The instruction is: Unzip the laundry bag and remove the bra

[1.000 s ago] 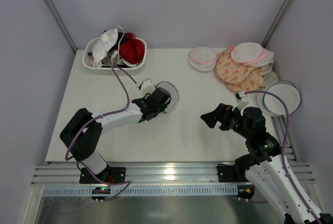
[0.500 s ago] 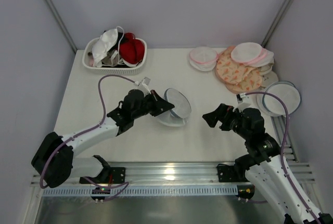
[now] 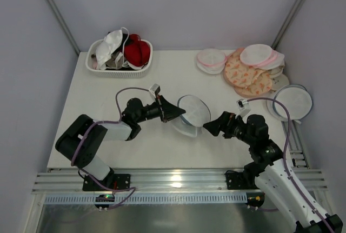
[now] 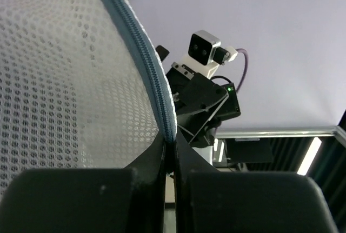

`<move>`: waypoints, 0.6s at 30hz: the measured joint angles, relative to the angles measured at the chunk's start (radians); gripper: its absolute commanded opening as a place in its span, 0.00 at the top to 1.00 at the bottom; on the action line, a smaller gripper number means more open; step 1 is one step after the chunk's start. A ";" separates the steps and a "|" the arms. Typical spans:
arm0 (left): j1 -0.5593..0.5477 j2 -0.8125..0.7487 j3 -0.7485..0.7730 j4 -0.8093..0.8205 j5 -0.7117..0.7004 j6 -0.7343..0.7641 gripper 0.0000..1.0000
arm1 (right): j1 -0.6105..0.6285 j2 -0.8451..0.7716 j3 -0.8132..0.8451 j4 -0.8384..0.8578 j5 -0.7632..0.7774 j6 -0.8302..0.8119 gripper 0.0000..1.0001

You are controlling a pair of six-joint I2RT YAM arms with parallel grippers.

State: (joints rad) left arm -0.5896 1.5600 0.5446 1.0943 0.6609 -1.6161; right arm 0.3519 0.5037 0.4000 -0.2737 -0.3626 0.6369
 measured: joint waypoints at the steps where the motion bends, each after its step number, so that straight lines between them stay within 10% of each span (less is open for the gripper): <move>1: 0.000 0.016 -0.013 0.017 0.011 -0.025 1.00 | 0.000 -0.001 -0.027 0.039 -0.016 0.019 0.00; 18: -0.001 -0.099 -0.034 0.182 0.089 -0.113 1.00 | 0.000 0.038 -0.352 0.803 -0.066 0.510 0.01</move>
State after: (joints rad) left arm -0.5907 1.4609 0.5110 1.2766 0.7502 -1.7294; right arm 0.3515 0.5415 0.0483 0.5289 -0.4290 1.1473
